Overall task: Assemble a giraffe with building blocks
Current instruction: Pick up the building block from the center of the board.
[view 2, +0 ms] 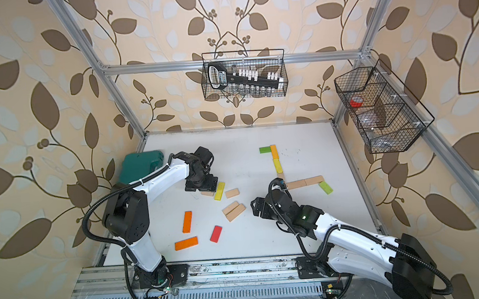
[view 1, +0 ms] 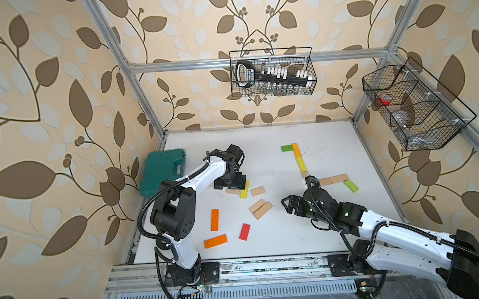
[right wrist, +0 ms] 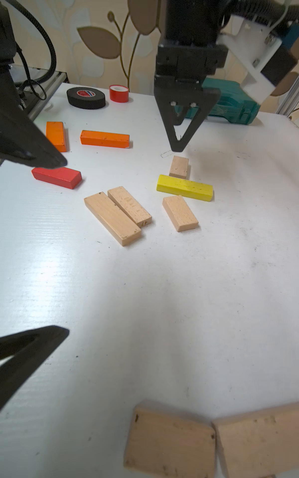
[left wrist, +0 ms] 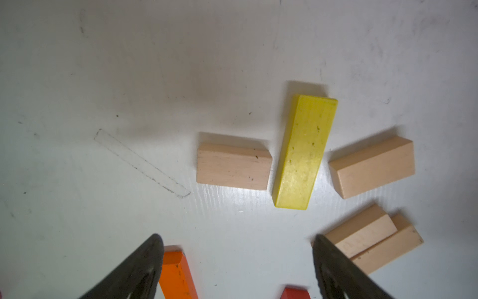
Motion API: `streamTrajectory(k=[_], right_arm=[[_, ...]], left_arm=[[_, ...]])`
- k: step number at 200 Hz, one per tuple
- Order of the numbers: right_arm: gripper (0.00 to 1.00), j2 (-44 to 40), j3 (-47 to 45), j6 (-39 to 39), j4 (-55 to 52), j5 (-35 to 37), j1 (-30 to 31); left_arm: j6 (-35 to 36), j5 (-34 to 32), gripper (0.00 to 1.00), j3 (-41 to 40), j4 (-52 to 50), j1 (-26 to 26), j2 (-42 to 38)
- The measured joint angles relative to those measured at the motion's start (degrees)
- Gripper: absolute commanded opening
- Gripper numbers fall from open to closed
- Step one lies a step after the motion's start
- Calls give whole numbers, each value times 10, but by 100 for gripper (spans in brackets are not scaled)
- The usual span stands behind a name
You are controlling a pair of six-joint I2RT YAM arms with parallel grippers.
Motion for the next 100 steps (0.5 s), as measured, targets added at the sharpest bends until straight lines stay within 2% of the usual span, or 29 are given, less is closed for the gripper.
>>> streamTrajectory(k=[45,100], right_arm=[[88,15,0,-20,22,-16,12],[88,39,0,-26,36,-27,20]], left_arm=[[17,28,91,20,3,19,58],[29,24,79,47,0,29,91]])
